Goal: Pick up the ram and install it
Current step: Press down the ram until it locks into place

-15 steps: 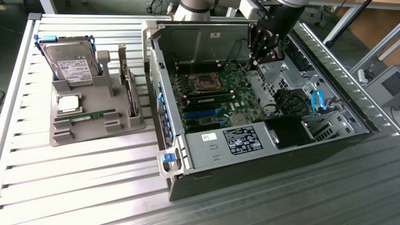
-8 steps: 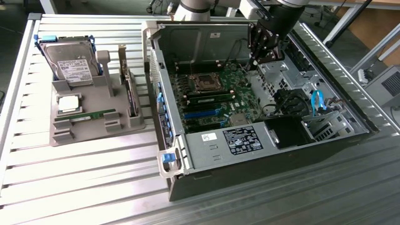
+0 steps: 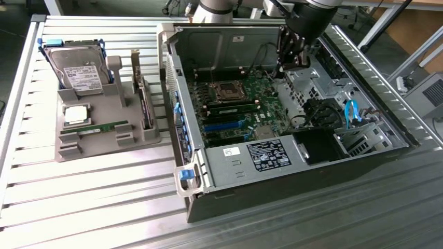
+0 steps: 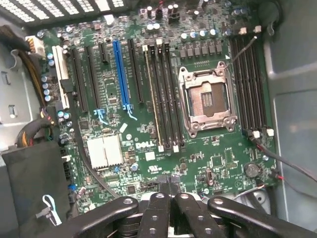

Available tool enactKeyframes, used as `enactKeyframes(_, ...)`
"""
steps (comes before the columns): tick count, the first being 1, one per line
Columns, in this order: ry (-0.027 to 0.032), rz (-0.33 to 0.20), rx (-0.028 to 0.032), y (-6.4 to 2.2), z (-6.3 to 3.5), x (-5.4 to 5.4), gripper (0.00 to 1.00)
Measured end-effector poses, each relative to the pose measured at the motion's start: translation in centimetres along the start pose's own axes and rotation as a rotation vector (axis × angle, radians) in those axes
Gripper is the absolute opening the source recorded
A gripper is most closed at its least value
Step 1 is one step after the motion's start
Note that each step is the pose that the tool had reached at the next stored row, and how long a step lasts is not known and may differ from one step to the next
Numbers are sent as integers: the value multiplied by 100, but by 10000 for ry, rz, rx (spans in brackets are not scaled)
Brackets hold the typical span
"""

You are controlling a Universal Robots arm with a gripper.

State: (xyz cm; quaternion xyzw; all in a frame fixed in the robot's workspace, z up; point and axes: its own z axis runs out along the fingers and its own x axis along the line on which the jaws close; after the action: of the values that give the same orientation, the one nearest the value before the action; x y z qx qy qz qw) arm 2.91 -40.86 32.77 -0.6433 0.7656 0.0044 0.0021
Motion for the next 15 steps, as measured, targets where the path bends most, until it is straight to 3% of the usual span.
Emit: enactKeyframes(15,31,3178,35,0,13,0,9)
